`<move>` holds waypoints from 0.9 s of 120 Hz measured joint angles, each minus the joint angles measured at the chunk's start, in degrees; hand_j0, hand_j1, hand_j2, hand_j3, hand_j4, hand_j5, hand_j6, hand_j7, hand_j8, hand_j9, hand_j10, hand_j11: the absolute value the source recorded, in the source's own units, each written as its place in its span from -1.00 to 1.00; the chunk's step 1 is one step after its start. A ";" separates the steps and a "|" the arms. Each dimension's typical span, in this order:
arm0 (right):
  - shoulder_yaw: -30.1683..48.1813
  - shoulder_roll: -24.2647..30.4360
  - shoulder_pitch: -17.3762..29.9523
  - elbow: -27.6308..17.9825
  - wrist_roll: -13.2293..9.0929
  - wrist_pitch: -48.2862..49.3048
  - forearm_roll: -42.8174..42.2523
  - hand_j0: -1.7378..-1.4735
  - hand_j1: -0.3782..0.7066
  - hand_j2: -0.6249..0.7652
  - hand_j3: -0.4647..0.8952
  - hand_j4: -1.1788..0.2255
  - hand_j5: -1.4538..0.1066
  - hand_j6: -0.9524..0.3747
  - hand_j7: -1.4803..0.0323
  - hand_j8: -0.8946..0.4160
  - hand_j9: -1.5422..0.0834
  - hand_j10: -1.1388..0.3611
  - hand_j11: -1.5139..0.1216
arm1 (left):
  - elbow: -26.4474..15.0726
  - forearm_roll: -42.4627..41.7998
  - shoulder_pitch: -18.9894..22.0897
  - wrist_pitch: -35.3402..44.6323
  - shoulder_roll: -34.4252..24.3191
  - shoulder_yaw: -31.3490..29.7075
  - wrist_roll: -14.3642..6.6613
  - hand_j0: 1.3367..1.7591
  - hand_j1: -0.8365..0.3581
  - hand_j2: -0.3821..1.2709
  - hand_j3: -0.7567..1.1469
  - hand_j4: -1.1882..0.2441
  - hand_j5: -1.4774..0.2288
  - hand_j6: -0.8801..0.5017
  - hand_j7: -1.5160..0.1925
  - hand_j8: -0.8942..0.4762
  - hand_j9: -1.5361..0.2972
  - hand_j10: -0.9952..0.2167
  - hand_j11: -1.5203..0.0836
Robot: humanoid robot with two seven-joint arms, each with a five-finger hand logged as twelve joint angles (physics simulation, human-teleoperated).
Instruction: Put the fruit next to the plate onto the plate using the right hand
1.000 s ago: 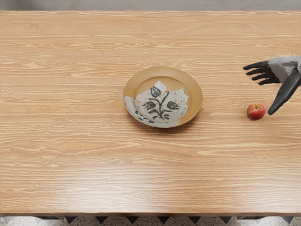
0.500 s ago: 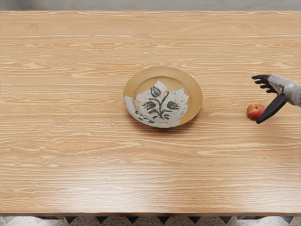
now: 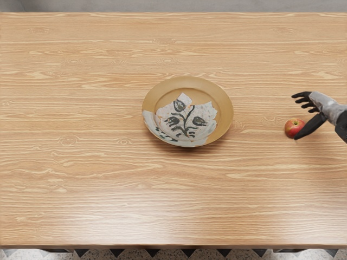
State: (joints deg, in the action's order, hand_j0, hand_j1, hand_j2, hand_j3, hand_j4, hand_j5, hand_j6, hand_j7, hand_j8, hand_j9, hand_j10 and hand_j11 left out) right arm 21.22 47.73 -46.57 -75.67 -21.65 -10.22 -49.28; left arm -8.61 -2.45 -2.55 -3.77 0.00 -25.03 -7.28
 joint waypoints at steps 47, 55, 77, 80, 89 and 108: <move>-0.84 -3.37 1.13 1.65 0.19 -1.06 -0.05 -0.40 -0.27 -0.18 -0.32 0.24 0.35 -0.04 0.43 -0.11 0.41 0.10 0.36 | 0.00 0.00 0.00 -0.01 0.00 0.00 -0.01 0.52 0.50 -0.48 -0.21 0.32 0.36 -0.08 0.40 -0.05 0.33 0.24 0.50; -0.89 -3.46 1.06 1.62 0.21 -0.93 -0.03 -0.40 -0.18 -0.19 -0.32 0.18 0.28 -0.10 0.36 -0.17 0.34 0.05 0.30 | 0.00 0.00 0.00 0.00 0.00 0.00 -0.01 0.52 0.50 -0.48 -0.21 0.32 0.36 -0.08 0.40 -0.05 0.33 0.24 0.50; -1.00 -3.25 0.85 1.52 0.12 -0.54 0.00 -0.40 0.06 -0.23 -0.32 0.03 0.10 -0.26 0.17 -0.34 0.17 -0.09 0.13 | 0.00 0.00 0.00 0.01 0.00 0.00 -0.01 0.52 0.50 -0.48 -0.21 0.32 0.36 -0.08 0.40 -0.05 0.33 0.24 0.50; -1.00 -3.16 0.86 1.51 0.10 -0.51 0.01 -0.40 0.07 -0.22 -0.32 0.01 0.09 -0.27 0.16 -0.34 0.15 -0.10 0.11 | 0.00 0.00 0.00 0.01 0.00 0.00 -0.01 0.52 0.50 -0.48 -0.21 0.32 0.36 -0.08 0.40 -0.05 0.33 0.24 0.50; -1.00 -2.89 0.93 1.50 0.07 -0.44 0.04 -0.39 0.10 -0.17 -0.32 -0.01 0.05 -0.30 0.12 -0.33 0.11 -0.09 0.07 | 0.00 0.00 0.00 0.01 0.00 0.00 -0.01 0.52 0.50 -0.48 -0.21 0.32 0.36 -0.08 0.40 -0.05 0.33 0.24 0.50; -0.98 -1.45 0.80 0.15 -0.15 -0.36 0.11 -0.39 0.13 -0.01 -0.32 -0.08 -0.03 -0.37 0.04 -0.33 0.04 -0.09 0.00 | 0.00 0.00 0.00 0.02 0.00 0.00 0.00 0.52 0.49 -0.48 -0.21 0.32 0.36 -0.08 0.40 -0.05 0.33 0.24 0.50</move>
State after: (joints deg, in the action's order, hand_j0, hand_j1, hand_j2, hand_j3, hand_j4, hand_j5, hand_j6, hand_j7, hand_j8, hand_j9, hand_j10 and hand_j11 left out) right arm 20.25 46.29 -45.77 -75.52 -21.79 -10.58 -49.17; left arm -8.61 -2.45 -2.55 -3.75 0.00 -25.03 -7.28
